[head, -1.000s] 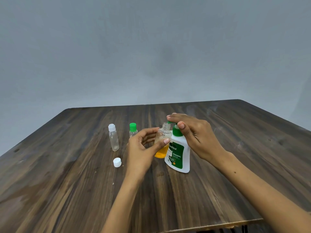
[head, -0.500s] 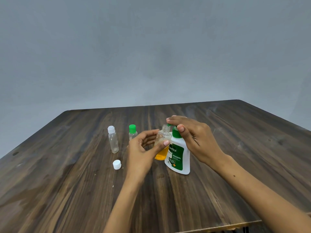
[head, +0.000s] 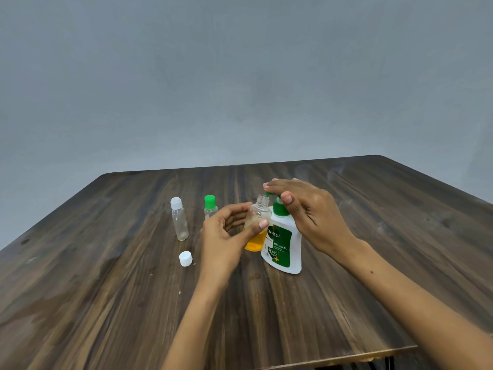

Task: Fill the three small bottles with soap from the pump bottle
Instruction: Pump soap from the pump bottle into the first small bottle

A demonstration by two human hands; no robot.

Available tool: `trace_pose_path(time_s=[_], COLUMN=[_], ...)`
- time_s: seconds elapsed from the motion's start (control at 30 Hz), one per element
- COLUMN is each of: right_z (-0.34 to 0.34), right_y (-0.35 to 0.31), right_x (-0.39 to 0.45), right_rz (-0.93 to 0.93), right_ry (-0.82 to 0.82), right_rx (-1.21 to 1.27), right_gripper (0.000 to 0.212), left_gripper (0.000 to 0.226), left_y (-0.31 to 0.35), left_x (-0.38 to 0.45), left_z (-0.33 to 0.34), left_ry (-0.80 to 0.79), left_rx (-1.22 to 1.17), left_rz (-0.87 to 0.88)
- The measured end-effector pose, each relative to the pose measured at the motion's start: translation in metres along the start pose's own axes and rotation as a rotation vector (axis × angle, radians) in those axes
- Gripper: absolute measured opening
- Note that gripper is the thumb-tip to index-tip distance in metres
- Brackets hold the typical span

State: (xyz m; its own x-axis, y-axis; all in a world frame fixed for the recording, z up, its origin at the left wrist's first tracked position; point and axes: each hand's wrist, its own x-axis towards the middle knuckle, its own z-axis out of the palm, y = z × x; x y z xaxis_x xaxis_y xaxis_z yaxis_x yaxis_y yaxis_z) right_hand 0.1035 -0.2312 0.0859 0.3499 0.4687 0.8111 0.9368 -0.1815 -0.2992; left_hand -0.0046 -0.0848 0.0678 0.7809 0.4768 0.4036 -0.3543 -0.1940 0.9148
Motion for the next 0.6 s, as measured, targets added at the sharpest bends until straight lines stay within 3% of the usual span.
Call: trace_pose_path(time_s=[0.6], right_z=[-0.0019], right_y=[-0.0016], right_x=[0.0018], right_rz=[0.021], right_ry=[-0.011], right_rx=[0.012], right_gripper=[0.068], left_gripper=[0.036], left_y=[-0.0007], left_x=[-0.0014], left_z=[0.0019], left_ry=[0.001], left_rx=[-0.014], left_rz=[-0.004])
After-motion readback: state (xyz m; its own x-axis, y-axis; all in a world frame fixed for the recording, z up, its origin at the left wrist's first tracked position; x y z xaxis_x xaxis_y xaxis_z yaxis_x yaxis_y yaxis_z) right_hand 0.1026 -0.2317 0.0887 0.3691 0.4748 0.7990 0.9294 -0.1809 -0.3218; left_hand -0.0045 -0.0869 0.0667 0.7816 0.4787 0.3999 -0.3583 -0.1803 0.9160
